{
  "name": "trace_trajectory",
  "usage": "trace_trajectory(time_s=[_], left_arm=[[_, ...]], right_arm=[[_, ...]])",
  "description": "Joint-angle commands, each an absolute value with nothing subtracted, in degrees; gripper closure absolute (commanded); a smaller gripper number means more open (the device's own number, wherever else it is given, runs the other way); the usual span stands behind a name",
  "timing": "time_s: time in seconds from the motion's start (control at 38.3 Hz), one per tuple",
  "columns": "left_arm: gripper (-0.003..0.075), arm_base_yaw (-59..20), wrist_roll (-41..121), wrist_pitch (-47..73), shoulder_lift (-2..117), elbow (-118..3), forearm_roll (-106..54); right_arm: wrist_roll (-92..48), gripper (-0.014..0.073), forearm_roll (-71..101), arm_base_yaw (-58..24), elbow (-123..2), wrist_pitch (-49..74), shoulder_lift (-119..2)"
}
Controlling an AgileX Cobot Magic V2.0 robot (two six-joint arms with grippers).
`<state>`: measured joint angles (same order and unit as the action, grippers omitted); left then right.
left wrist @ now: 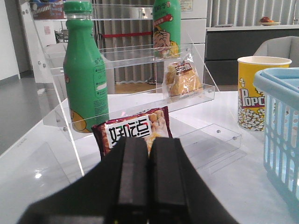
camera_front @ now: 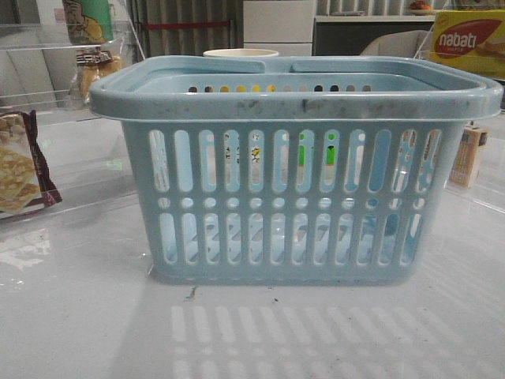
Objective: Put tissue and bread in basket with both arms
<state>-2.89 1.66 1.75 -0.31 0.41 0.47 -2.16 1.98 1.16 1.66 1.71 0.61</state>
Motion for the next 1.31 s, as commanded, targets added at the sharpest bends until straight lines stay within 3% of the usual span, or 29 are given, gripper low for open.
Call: trace_trajectory(time_s=[0.0, 0.65, 0.84, 0.97, 1.28], left_arm=[[0.0629, -2.9, 1.4, -3.6, -1.4, 0.4, 0.0], [0.0629, -2.9, 1.4, -3.8, -1.4, 0.4, 0.0], [0.0629, -2.9, 1.4, -10.1, -1.4, -0.5, 0.0], [0.0629, -2.9, 1.4, -9.5, -1.2, -6.5, 0.0], [0.0629, -2.9, 1.4, 7.6, 5.4, -28.7, 0.0]], right_arm=[[-2.7, 0.0538, 1.9, 1.4, 1.7, -3.5, 1.6], [-2.7, 0.0538, 1.9, 1.4, 1.7, -3.5, 1.6], [-2.8, 0.0538, 1.9, 1.4, 1.0, -7.5, 1.6], [-2.8, 0.0538, 1.9, 1.4, -5.1, -5.3, 1.6], [-2.8, 0.0538, 1.9, 1.4, -27.5, 11.0, -5.4]])
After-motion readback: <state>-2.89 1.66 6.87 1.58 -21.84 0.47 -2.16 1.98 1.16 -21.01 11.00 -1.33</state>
